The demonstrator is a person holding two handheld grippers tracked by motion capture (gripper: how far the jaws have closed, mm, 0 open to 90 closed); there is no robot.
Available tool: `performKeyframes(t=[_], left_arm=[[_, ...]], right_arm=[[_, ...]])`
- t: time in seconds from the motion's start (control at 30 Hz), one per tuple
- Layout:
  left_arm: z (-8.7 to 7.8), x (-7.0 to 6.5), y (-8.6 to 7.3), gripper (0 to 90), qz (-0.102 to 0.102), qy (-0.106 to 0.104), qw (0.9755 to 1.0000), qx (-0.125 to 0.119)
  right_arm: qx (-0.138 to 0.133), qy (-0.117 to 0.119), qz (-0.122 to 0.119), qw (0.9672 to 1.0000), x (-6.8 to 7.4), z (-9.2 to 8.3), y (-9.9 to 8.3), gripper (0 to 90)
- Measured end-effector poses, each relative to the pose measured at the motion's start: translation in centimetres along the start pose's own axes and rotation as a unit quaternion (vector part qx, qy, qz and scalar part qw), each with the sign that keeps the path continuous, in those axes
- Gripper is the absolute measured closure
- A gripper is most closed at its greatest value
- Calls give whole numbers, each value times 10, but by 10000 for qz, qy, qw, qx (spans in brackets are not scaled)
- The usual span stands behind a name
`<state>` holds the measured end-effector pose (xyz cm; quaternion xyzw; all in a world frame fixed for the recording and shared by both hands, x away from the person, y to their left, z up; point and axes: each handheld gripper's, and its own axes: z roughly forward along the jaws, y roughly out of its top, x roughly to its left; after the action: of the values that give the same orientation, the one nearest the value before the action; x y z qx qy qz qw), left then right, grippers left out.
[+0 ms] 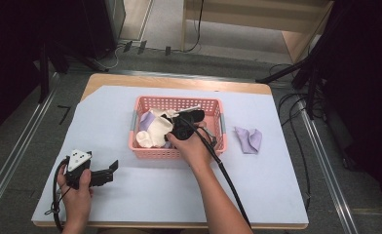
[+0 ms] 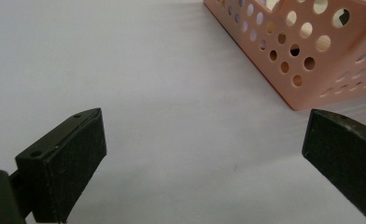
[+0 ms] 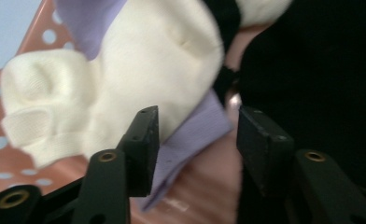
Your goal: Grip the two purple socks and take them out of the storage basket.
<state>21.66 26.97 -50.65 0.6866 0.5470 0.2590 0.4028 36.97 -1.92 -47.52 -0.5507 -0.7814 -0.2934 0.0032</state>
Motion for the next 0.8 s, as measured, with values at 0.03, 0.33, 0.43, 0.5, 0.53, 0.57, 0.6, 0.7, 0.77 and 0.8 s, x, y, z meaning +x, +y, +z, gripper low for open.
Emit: performKeyframes(t=[0.03,0.33,0.43,0.5,0.53,0.57,0.6,0.7,0.77,0.8], left_arm=[[0,0,0,5,1,-10,10000,42],[1,0,0,5,21,7,10000,40],[1,-1,0,5,30,17,10000,49],[1,-1,0,5,22,23,10000,49],[1,-1,0,5,24,25,10000,50],[1,-1,0,5,25,17,10000,49],[1,-1,0,5,27,18,10000,48],[1,-1,1,5,28,19,10000,71],[1,-1,0,5,44,36,10000,62],[1,-1,1,5,56,42,10000,66]], right_arm=[[87,-6,-68,9999,1,2,1,500],[-241,-118,-457,9986,1,-6,-1,818],[-682,95,-309,9971,-5,-21,-3,827],[-989,217,-285,9944,-9,-33,-6,829],[-1116,201,-327,9930,-12,-40,-7,830],[-1294,191,-345,9908,-14,-47,-8,830],[-1644,48,-323,9859,-20,-63,-11,830],[-2055,-212,-337,9779,-28,-79,-13,831],[-2430,-625,-356,9674,-37,-94,-17,831],[-2563,-806,-374,9625,-40,-98,-18,830]])
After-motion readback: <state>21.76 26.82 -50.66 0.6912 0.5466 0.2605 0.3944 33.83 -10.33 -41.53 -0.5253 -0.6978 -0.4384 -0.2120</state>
